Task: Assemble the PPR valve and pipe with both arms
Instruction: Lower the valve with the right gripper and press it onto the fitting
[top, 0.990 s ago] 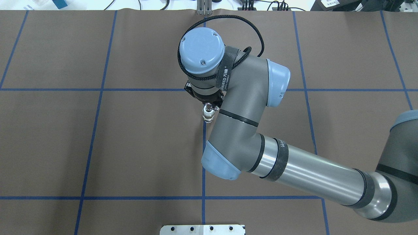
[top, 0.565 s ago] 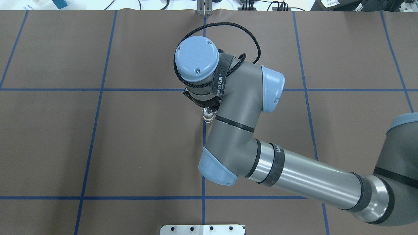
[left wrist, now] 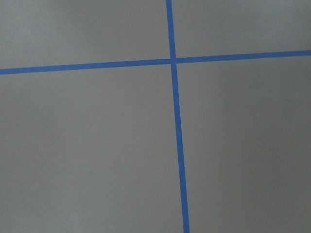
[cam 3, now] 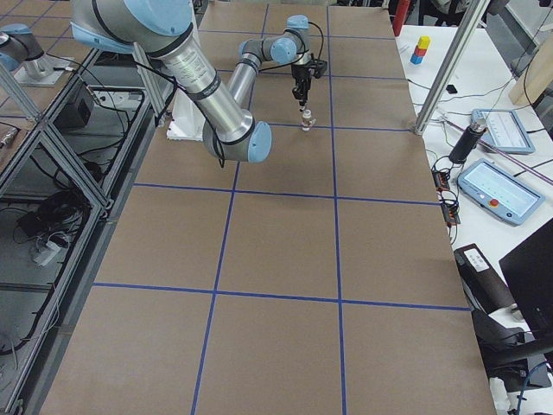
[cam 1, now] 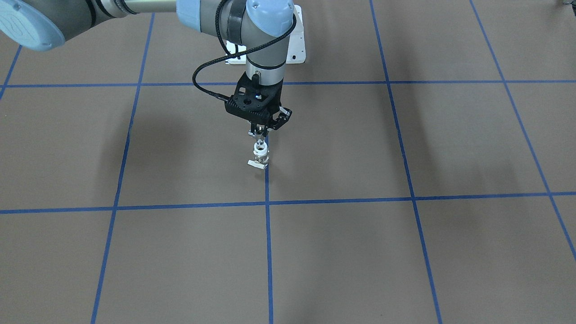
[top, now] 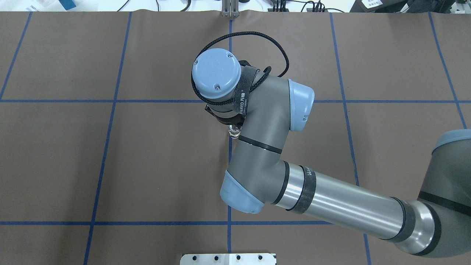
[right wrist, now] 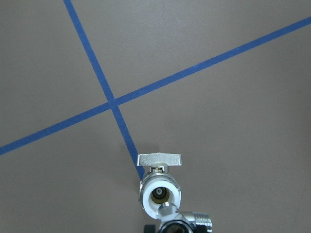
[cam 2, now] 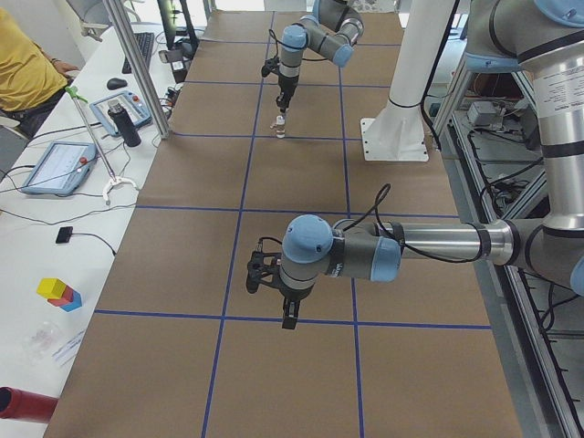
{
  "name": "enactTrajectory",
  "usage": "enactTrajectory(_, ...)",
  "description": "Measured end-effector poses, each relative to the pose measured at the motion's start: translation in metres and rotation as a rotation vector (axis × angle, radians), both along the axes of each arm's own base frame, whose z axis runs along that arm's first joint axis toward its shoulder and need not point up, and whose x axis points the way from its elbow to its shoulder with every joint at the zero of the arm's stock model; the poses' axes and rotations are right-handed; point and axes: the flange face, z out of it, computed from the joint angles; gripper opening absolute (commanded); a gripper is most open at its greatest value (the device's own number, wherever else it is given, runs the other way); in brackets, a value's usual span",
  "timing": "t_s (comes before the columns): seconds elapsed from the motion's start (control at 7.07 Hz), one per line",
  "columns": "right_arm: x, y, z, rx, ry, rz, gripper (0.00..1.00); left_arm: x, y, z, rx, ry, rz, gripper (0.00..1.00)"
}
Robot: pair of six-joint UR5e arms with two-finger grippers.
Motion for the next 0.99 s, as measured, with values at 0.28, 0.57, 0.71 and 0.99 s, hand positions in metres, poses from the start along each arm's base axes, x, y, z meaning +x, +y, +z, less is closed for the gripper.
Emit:
enactTrajectory(0.28,0.001,-0.001,0.0,0.008,0.004,0.001,0.0,0.0,0.0,0.0,0.0,0.001,0.0,1.0)
enactTrajectory(0.57,0.006,-0.004,-0.004,0.017,-0.003,0.004,0.0,0.0,0.0,0.0,0.0,0.001,0.0,1.0)
enactTrajectory(0.71,0.008,-0.006,-0.005,0.02,-0.005,0.007,0.0,0.0,0.0,0.0,0.0,0.002,0.0,1.0)
enactTrajectory(0.99,0.01,-0.008,-0.006,0.022,-0.006,0.009,0.0,0.0,0.0,0.0,0.0,0.002,0.0,1.0)
